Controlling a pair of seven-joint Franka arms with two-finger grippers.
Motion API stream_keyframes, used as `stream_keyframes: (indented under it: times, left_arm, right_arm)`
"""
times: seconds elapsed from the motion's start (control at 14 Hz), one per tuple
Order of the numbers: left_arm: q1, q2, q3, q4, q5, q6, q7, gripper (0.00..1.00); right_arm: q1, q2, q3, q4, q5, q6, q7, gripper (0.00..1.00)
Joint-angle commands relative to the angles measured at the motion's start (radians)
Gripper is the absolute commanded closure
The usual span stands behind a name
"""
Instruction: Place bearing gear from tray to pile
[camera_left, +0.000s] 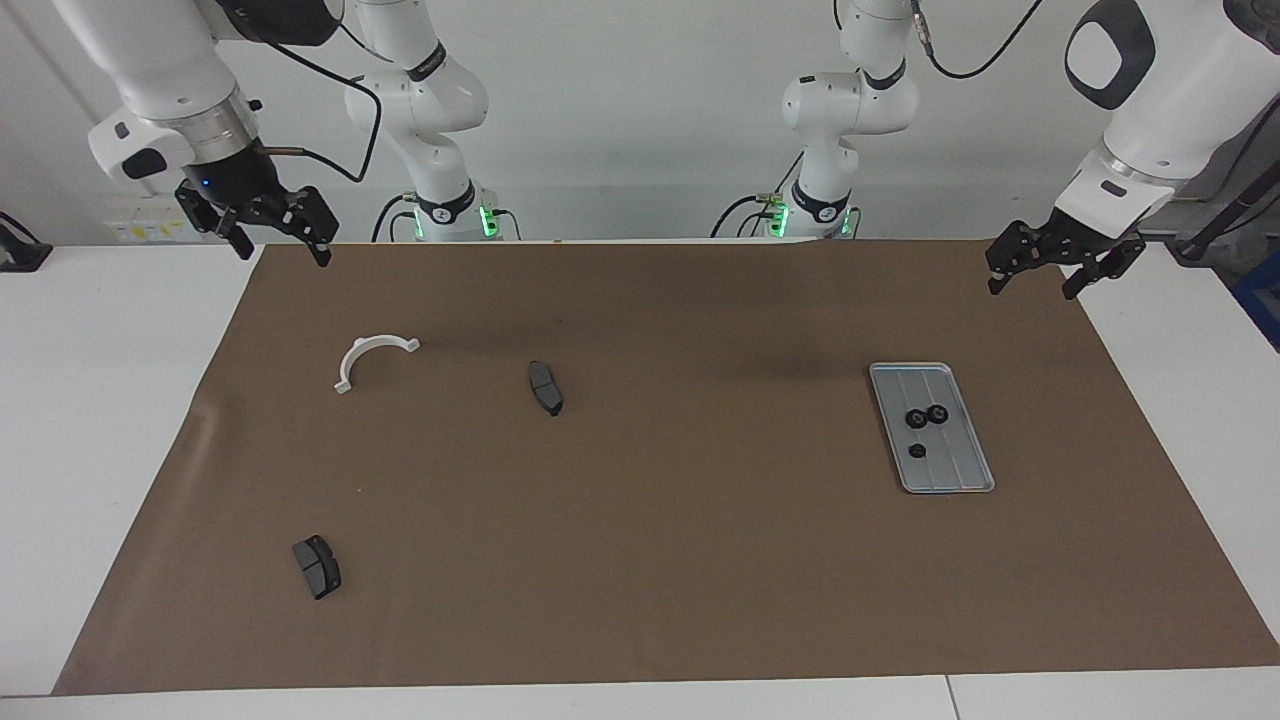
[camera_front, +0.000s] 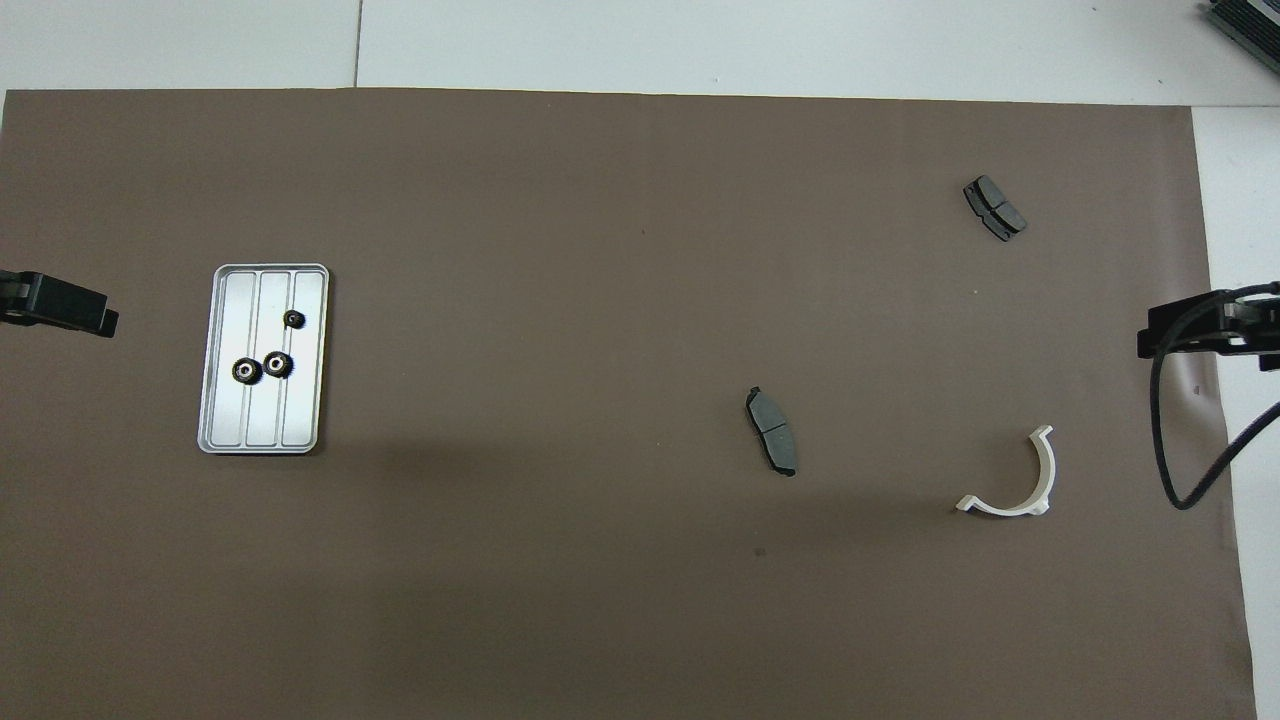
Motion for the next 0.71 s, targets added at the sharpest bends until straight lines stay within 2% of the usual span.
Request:
stream_keyframes:
  times: [0.0, 0.21, 0.43, 0.64]
  left_arm:
    - [-0.008, -0.037, 0.0, -0.042, 0.023, -0.009, 0.0, 0.0]
    - [-0.007, -0.043, -0.002, -0.063, 0.022, 0.026, 0.001, 0.0]
    - [0.019, -0.107, 0.0, -0.264, 0.022, 0.248, -0.013, 0.0]
    - [0.009, -0.028, 0.0, -0.303, 0.022, 0.322, -0.013, 0.0]
  right_arm:
    - [0.002, -0.018, 0.003, -0.016, 0.005, 0.004, -0.018, 0.0]
    - [0.0, -0.018, 0.003, -0.014, 0.005, 0.004, -0.018, 0.0]
    - [0.002, -0.018, 0.003, -0.016, 0.005, 0.004, -0.018, 0.0]
    - [0.0, -0.018, 0.003, -0.016, 0.005, 0.002, -0.018, 0.0]
